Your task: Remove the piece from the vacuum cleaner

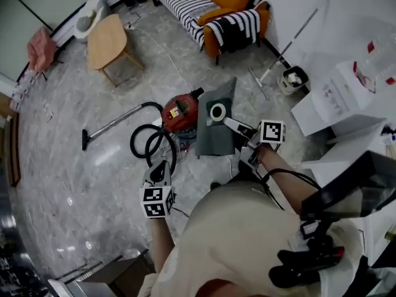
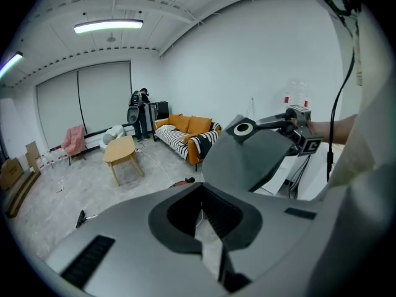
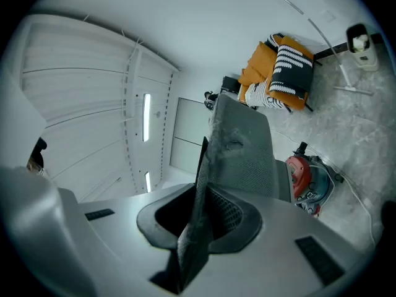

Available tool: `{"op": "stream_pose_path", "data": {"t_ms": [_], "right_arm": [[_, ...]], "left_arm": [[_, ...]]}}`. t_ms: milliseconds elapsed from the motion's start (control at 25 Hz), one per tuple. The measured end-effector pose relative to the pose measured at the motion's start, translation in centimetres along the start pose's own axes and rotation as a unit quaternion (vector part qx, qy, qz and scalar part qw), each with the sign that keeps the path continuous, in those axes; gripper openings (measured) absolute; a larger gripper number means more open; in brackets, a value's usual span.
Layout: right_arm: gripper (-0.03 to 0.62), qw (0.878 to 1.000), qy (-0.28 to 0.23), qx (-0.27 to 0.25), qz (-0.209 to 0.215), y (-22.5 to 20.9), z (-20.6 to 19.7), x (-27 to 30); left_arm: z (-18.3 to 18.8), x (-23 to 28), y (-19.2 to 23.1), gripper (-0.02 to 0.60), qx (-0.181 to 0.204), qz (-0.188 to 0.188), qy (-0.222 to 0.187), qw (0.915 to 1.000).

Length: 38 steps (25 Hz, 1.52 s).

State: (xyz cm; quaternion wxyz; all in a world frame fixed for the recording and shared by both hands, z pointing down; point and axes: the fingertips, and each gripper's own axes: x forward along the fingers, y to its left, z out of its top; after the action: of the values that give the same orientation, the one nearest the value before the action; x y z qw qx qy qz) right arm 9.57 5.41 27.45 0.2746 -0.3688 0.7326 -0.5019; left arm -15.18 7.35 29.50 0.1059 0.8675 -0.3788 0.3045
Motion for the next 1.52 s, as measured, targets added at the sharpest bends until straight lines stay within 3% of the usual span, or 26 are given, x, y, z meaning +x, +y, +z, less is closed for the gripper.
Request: {"op": "stream_pose_path", "data": {"t_ms": [360,520,960,1200,1520], "right_arm": [[0.037,0.999,-0.039,0.013,0.018,0.7,-4.4,-3.0],[0.037,0.999,-0.045,0.024,-0.002,0.6,-3.5,-3.3],[0.037,0.999,-0.025,0.015,-0.029,0.9,-4.8,-3.6],[0.037,0.999,-0.024,0.009,-0.035,1.2,-4.3,-4.7],[0.037,0.999,-0.04,0.003,-0.032,1.1,-3.4,-6.2]], "left_arm": [[-4.8,-1.1,-2.0,-0.005,0.021,-0.037,-0.011,0.999],[-3.3,-0.6,-2.4,-0.005,0.021,-0.046,-0.01,0.9987],[-4.2,-0.2,-3.2,-0.005,0.009,-0.073,0.008,0.9973],[-1.7,0.0,-3.9,-0.005,0.008,-0.073,-0.029,0.9969],[-0.2,1.6,-6.4,-0.005,0.029,-0.098,-0.031,0.9942]]}}
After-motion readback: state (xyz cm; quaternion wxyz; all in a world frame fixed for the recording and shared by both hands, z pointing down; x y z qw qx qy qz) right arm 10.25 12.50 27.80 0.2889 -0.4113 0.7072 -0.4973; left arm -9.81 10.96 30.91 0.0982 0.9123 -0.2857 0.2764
